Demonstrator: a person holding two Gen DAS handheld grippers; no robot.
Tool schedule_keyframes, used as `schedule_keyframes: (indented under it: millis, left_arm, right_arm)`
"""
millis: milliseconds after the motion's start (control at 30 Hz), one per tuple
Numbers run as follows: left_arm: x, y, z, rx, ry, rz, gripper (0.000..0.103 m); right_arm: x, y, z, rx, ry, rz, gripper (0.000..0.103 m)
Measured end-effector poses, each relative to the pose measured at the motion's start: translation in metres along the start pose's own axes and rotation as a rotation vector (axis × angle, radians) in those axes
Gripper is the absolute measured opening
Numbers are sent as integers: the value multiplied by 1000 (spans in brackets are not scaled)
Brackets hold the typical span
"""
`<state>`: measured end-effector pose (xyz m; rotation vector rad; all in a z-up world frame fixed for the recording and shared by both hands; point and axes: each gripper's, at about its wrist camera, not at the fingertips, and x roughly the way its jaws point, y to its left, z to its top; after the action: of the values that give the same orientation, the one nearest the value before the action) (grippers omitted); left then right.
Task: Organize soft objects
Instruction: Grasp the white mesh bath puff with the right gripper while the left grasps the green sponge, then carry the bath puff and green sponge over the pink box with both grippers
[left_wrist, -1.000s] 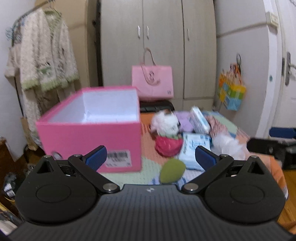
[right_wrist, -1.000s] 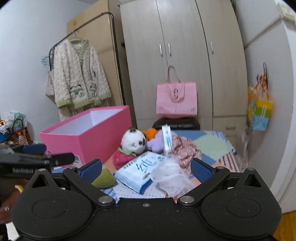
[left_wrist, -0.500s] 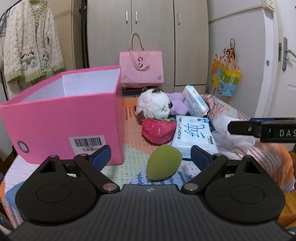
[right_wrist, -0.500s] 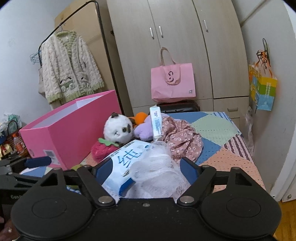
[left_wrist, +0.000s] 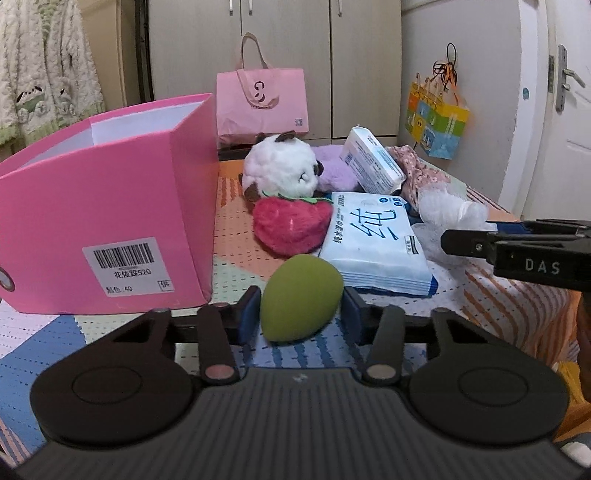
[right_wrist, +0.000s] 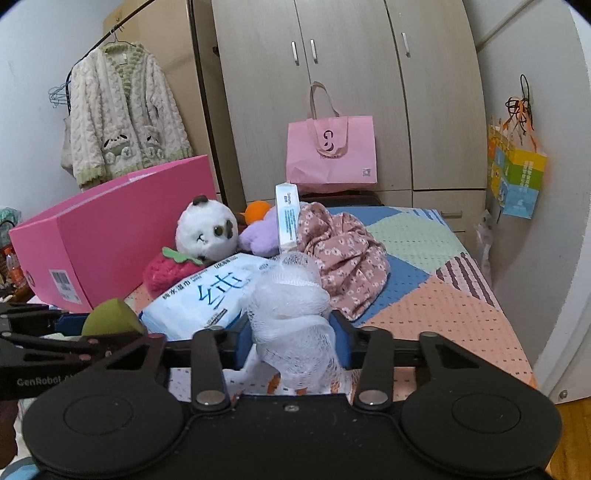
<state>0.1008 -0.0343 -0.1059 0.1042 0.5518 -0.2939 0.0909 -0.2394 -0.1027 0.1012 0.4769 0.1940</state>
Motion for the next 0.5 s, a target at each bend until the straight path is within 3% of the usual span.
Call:
schedule_keyframes:
  millis: [167, 500]
  left_arm:
    - [-1, -5, 0, 33, -1, 7, 43]
    - [-10, -4, 4, 15, -16, 16, 43]
  right_arm:
    - [-9, 7, -5, -30, -30, -12, 34]
    - [-26, 4, -10, 5, -49, -48, 32]
